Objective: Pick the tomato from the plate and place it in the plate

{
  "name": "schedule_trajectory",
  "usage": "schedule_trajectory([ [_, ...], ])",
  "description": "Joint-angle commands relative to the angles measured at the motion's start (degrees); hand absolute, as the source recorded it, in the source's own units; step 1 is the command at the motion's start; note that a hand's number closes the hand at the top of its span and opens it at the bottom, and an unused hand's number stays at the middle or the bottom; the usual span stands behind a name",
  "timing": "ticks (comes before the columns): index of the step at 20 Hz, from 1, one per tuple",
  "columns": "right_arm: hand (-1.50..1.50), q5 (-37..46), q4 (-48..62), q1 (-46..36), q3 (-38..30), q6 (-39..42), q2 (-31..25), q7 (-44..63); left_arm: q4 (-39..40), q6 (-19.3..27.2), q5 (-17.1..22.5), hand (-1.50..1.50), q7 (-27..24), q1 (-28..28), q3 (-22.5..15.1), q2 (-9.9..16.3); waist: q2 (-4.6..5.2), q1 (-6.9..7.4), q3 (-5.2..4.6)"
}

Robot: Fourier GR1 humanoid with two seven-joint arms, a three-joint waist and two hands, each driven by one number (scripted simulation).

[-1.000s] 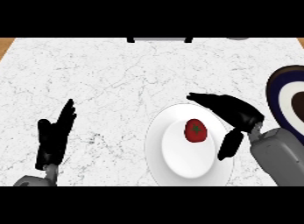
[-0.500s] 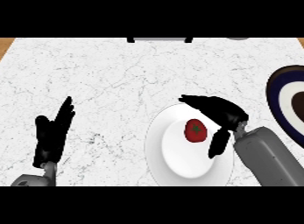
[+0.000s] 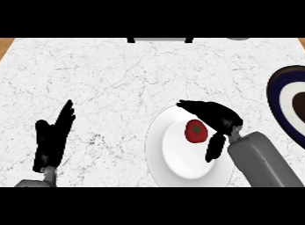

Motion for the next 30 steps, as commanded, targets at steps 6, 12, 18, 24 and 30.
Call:
schedule_trajectory([
  [6,1.5,5.3,-2.6,1.5,-1.1,-3.1,0.1,-6.9,0.9,-0.7,-2.4,0.0,-0.8,0.3,0.8,-2.4,-0.03,-0.2,0.0],
  [12,1.5,12.3,10.5,-2.2,-2.8,-15.4,2.7,-12.5,1.4,-1.4,-3.1,0.0,-1.7,-0.6,1.5,-3.0,0.11,0.21,0.02],
  [18,1.5,15.6,-2.0,9.2,-8.8,-24.1,-7.0,-7.8,-1.5,-2.0,-1.9,0.0,-0.6,2.2,2.8,-1.5,-0.4,-1.15,0.05],
  [24,1.5,17.8,-12.2,15.4,-14.2,-33.8,-9.1,-5.9,0.8,-1.1,-2.3,0.0,-0.5,0.2,3.5,-2.5,-0.19,-1.07,0.0],
  [30,1.5,14.2,-29.2,19.2,-19.6,-38.3,-6.5,-2.6,2.1,-1.7,-3.1,0.0,-0.5,-1.3,3.7,-1.9,-0.37,-1.93,-0.04],
])
